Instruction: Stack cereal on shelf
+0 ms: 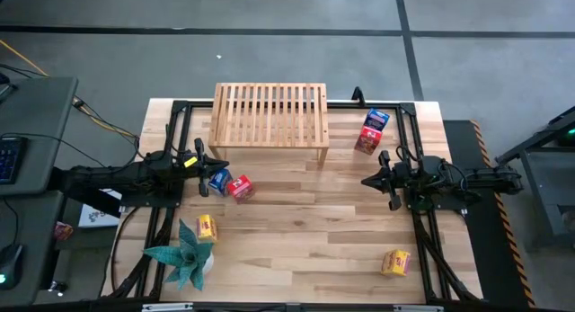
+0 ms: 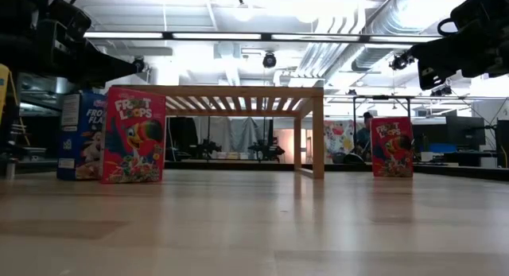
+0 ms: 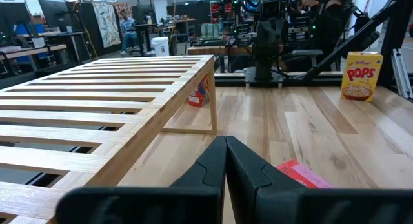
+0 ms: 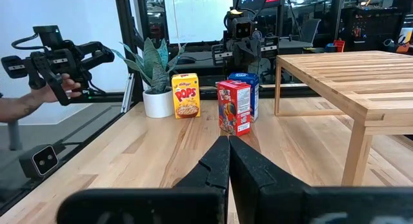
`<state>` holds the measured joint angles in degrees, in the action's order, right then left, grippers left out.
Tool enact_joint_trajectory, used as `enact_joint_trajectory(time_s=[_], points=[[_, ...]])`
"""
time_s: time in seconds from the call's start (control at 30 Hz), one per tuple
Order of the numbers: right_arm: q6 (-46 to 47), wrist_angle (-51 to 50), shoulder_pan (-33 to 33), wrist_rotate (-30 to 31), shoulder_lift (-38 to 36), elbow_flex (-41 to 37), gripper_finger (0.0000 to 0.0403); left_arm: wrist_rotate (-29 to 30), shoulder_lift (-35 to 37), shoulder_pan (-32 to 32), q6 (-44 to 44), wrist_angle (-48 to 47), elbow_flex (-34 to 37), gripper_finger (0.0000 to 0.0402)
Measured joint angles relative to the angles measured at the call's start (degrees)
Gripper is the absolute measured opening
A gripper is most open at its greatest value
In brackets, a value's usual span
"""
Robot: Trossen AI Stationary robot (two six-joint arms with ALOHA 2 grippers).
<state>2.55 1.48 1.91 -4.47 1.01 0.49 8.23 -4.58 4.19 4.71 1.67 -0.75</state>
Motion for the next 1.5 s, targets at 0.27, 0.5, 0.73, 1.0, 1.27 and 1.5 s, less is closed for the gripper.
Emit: enact_joint_trajectory(time_s=[0.27, 0.5, 0.73, 1.0, 1.27, 1.5], points=[[0.00, -0.02, 0.00, 0.00, 0.00, 0.00, 0.0000, 0.00, -0.02, 0.01, 0.00, 0.07, 0.00, 0.0000], [0.00, 0.00, 0.01, 0.01, 0.00, -0.01, 0.0000, -0.17, -0.06, 0.01, 0.45, 2.88, 0.02, 0.0000], [0.00, -0.01, 0.02, 0.01, -0.01, 0.00, 0.0000, 0.63, -2.66, -0.66, -1.61, 12.88, -4.97, 0.0032], [0.00, -0.02, 0.00, 0.00, 0.00, -0.02, 0.0000, 2.87, -25.92, -3.43, -11.34, -5.15, -24.52, 0.0166], [0.00, -0.01, 0.01, 0.01, 0.00, -0.02, 0.0000, 1.12, -53.87, -8.26, -23.15, -35.87, -51.95, 0.0262], [0.00, -0.01, 0.01, 0.01, 0.00, -0.02, 0.0000, 1.33, -69.14, -9.54, -40.23, -59.14, -72.91, 0.0268]])
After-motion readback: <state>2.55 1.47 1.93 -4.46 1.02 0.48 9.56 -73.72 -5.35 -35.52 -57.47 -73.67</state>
